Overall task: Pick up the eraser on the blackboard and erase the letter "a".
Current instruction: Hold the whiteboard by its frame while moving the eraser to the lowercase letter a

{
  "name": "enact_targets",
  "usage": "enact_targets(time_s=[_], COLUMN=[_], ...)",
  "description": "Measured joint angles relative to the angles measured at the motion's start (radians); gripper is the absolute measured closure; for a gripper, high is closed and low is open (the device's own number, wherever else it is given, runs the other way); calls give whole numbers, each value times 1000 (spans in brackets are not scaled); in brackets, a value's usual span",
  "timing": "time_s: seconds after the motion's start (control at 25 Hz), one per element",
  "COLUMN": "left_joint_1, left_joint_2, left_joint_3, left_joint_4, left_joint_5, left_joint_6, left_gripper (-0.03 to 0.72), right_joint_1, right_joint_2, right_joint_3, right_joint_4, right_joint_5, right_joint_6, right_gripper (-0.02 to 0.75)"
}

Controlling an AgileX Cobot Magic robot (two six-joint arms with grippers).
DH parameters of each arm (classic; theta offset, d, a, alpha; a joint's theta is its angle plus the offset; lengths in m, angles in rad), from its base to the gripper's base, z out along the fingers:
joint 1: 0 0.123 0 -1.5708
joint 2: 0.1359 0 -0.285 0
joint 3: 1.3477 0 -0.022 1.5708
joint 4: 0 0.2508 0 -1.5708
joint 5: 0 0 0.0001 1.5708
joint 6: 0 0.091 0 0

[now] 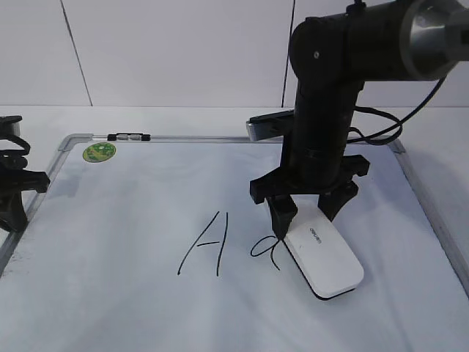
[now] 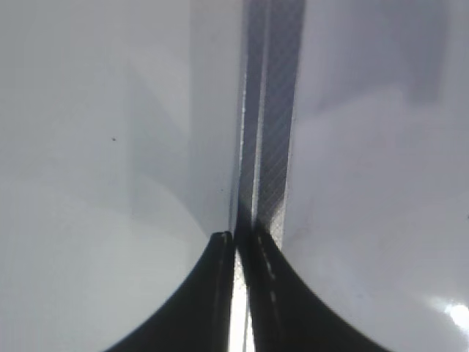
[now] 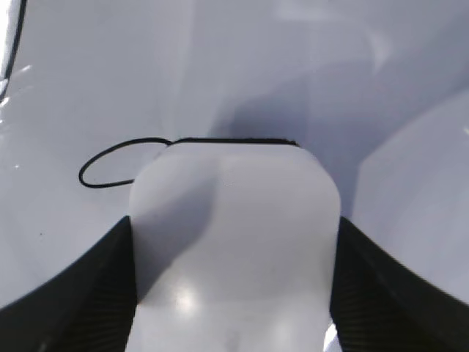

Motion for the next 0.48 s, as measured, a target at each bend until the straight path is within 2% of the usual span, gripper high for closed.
enact_targets(time_s=[0.48], left_joint_1=[0], left_joint_2=[0], left_joint_3=[0], left_joint_4=[0], left_joint_5=[0], left_joint_6=[0], left_gripper=[655], right_joint_1=[0], right_joint_2=[86], right_joint_3=[-77], right_joint_4=[19], right_joint_5=[2], right_joint_6=[2], right_gripper=[208])
